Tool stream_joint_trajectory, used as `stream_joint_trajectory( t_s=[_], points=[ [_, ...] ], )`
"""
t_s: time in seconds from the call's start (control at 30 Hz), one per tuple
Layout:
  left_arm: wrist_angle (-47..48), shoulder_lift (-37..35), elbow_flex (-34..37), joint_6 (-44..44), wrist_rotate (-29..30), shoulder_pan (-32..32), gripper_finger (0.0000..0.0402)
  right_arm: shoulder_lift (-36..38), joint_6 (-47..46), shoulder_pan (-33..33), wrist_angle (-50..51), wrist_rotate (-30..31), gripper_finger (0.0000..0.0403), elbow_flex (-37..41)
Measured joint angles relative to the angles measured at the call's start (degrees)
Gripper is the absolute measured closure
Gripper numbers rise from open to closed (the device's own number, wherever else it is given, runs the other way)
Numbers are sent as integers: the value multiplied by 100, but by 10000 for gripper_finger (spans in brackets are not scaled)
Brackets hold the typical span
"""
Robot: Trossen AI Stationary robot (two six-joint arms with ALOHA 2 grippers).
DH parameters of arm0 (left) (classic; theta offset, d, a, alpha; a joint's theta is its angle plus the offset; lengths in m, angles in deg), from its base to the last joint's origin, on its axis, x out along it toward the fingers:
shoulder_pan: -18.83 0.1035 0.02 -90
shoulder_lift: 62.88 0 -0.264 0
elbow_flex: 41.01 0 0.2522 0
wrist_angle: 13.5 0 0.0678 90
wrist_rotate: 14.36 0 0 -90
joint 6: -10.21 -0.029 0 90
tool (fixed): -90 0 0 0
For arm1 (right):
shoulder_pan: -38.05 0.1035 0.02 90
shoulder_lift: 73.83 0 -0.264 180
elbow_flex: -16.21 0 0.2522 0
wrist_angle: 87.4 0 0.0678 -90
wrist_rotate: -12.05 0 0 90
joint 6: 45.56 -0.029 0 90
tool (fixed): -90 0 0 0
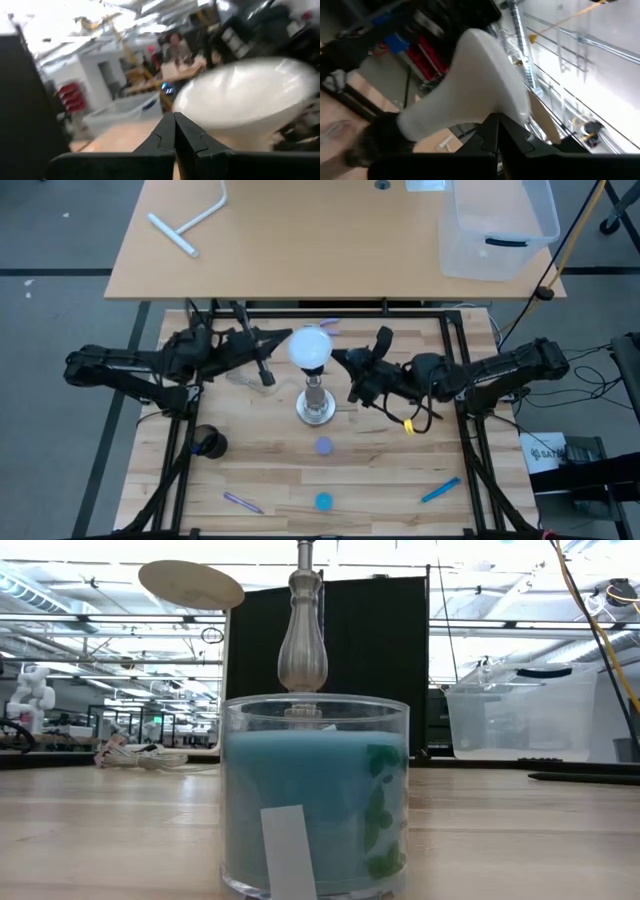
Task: Screw lightbulb
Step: Insert the lightbulb into the silver lamp socket
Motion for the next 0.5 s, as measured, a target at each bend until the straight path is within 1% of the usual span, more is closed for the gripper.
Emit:
stream_joint_trajectory(
  t_s=[0.1, 0.23, 0.4, 0.5],
  points=[
    [58, 6, 10, 29, 142, 86, 401, 0, -79, 129, 197, -2, 403, 0],
    [-68, -55, 8, -40, 195, 39, 401, -4, -199, 245, 494, 49, 403, 0],
    [-337, -237, 6, -476, 170, -404, 401, -4, -201, 145, 494, 452, 403, 0],
    [-373, -263, 1, -661, 24, -732, 401, -4, -141, -19, 343, 509, 403, 0]
  ],
)
